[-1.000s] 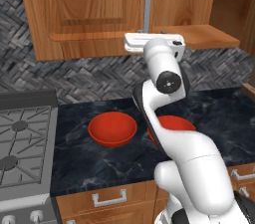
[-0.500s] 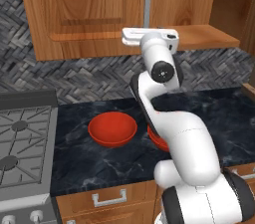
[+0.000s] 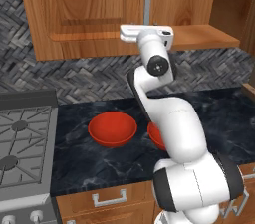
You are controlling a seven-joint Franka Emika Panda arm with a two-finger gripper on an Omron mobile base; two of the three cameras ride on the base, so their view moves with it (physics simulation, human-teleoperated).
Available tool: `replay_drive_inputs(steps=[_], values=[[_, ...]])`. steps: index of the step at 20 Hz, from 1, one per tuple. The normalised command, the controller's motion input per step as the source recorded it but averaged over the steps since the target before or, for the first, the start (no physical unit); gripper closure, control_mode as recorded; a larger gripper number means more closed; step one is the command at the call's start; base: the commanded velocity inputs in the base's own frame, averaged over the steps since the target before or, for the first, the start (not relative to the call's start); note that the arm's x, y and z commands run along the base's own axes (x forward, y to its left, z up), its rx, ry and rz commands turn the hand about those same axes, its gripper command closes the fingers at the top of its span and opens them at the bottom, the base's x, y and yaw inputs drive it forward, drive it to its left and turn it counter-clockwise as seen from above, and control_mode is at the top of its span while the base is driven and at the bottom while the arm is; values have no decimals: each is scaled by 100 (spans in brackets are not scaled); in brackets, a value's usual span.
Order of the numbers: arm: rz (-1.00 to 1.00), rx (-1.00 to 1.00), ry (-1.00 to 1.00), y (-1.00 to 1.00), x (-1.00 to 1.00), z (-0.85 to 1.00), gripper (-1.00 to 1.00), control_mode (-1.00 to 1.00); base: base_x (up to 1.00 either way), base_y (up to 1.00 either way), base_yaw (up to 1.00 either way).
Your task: Open the cabinet. Pick the bowls from the counter and place them in the cabinet. Then close the cabinet.
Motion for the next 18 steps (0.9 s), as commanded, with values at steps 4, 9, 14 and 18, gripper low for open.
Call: replay_drive_inputs(steps=[4,9,14,18], values=[[0,0,0,0,39,0,-100,-100,0,0,0],[0,0,-1,0,25,0,100,-100,0,0,0],[0,0,0,0,37,0,100,-100,0,0,0],[0,0,0,0,46,-2,100,-100,0,0,0]])
